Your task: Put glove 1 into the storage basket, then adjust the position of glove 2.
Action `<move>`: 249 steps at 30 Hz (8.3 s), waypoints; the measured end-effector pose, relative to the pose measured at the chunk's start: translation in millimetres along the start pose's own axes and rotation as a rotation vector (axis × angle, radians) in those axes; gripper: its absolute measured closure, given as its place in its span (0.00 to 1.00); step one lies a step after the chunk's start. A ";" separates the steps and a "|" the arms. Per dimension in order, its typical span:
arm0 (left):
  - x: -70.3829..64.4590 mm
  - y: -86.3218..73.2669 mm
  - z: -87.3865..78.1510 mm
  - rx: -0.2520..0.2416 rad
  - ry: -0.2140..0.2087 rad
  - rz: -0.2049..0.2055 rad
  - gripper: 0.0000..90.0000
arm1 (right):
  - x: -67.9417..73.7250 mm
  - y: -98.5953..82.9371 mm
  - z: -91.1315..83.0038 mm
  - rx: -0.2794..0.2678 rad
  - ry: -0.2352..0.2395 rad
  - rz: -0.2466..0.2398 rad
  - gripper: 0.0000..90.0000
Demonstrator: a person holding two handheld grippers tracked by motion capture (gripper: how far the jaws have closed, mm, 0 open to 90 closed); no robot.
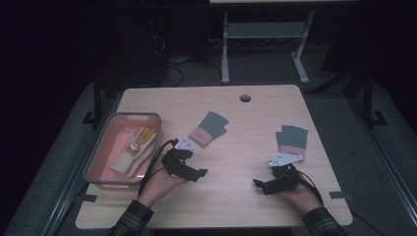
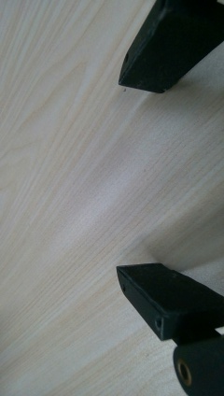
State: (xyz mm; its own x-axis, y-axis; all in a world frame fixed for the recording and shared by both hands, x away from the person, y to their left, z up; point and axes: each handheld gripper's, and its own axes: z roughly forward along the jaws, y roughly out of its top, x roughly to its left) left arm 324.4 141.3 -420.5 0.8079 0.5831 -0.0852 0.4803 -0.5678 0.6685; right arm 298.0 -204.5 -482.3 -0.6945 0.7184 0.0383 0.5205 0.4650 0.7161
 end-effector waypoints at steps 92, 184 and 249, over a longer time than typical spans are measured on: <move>0.5 -54.7 27.8 -0.064 0.003 0.113 0.14 | -31.4 14.6 -23.1 0.083 -0.009 0.074 1.00; 47.9 37.3 45.0 -0.060 0.151 -0.051 0.99 | -72.4 -30.5 -34.6 -0.015 -0.209 0.191 0.15; -21.4 -9.4 33.4 0.060 -0.105 0.029 1.00 | -72.0 -30.5 -34.4 -0.017 -0.204 0.183 0.15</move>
State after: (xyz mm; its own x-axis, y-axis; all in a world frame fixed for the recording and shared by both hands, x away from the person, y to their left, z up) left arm 314.1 114.7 -449.6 0.8515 0.5038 -0.1456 0.4733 -0.6189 0.6269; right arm 315.1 -288.3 -482.9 -0.4743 0.8799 0.0275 0.6185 0.3109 0.7217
